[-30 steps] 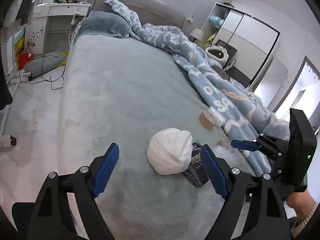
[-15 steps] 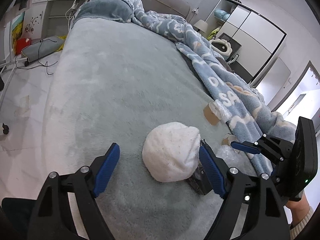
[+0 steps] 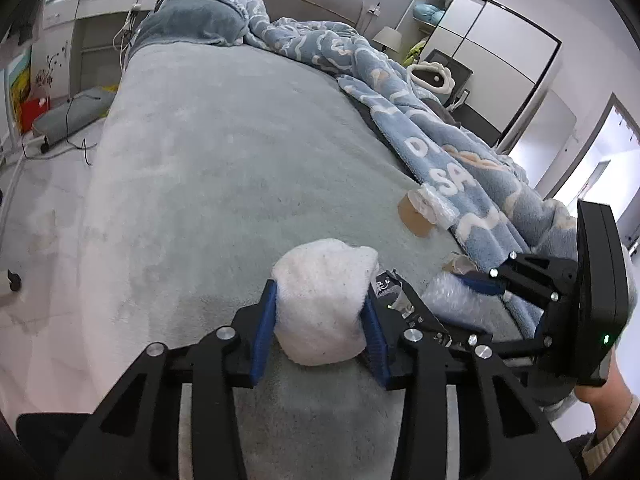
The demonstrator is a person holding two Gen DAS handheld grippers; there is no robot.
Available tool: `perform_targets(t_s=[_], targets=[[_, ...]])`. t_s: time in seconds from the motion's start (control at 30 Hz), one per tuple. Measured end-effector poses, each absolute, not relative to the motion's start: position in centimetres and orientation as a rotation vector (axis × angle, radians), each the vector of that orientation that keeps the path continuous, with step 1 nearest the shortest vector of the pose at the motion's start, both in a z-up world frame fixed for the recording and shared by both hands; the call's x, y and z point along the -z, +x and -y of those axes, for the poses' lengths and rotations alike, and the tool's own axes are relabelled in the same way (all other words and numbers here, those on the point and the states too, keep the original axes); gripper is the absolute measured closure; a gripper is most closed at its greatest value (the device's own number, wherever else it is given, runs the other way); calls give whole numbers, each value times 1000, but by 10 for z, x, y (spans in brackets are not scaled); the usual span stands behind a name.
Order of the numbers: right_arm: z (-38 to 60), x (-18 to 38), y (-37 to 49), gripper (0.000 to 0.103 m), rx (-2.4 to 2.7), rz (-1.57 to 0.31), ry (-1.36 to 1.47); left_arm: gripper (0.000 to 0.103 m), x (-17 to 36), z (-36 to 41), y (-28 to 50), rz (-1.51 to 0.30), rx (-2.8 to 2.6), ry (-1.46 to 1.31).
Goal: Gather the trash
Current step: 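Grasp the white tissue ball with the left gripper while the right grasps the bubble-wrap roll, then carry the tissue ball and bubble-wrap roll over the green bin with both grippers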
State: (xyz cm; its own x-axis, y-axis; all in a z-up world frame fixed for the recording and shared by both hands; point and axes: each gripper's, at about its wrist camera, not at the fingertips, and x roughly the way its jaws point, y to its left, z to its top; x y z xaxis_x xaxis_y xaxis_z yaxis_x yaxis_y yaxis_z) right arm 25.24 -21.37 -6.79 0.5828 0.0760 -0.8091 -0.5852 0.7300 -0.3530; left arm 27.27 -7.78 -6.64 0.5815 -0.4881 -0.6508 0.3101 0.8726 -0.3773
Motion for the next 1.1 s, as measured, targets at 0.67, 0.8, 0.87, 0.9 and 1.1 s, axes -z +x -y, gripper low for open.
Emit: perform_targets(t_s=[0.67, 0.8, 0.87, 0.9, 1.1], targets=[[254, 13, 272, 66, -381, -897, 10, 60, 9, 43, 241, -689, 347, -157], [259, 6, 267, 65, -408, -897, 209, 60, 6, 28, 230, -699, 310, -156], [258, 5, 264, 65, -429, -902, 305, 60, 6, 19, 223, -708, 294, -166], [256, 5, 262, 65, -432, -903, 340, 60, 5, 13, 218, -710, 279, -162], [239, 2, 256, 65, -434, -904, 466, 60, 1, -18, 200, -700, 212, -173]])
